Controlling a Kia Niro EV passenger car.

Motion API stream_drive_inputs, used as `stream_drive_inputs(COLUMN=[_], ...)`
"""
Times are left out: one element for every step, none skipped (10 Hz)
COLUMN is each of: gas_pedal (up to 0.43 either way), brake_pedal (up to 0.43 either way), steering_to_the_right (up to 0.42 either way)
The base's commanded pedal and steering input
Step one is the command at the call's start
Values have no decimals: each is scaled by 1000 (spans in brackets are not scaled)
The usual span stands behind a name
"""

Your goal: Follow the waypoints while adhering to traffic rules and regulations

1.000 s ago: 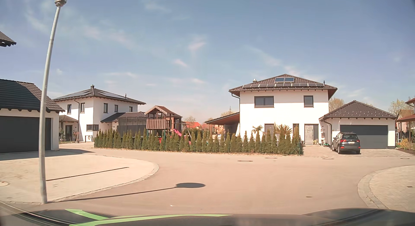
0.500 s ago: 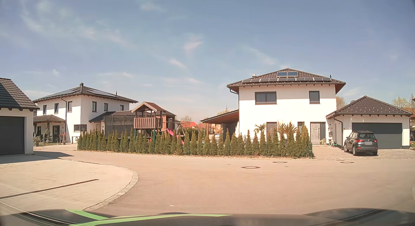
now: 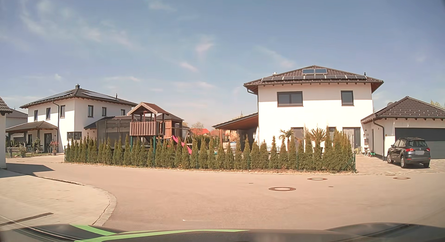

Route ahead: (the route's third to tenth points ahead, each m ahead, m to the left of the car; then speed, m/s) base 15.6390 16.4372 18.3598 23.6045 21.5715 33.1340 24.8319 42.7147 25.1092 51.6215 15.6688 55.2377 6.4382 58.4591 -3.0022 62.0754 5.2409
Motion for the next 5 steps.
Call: stream_drive_inputs(gas_pedal=[0, 0, 0, 0, 0], brake_pedal=[0, 0, 0, 0, 0], steering_to_the_right=[-10, -50, -85, -120, -157])
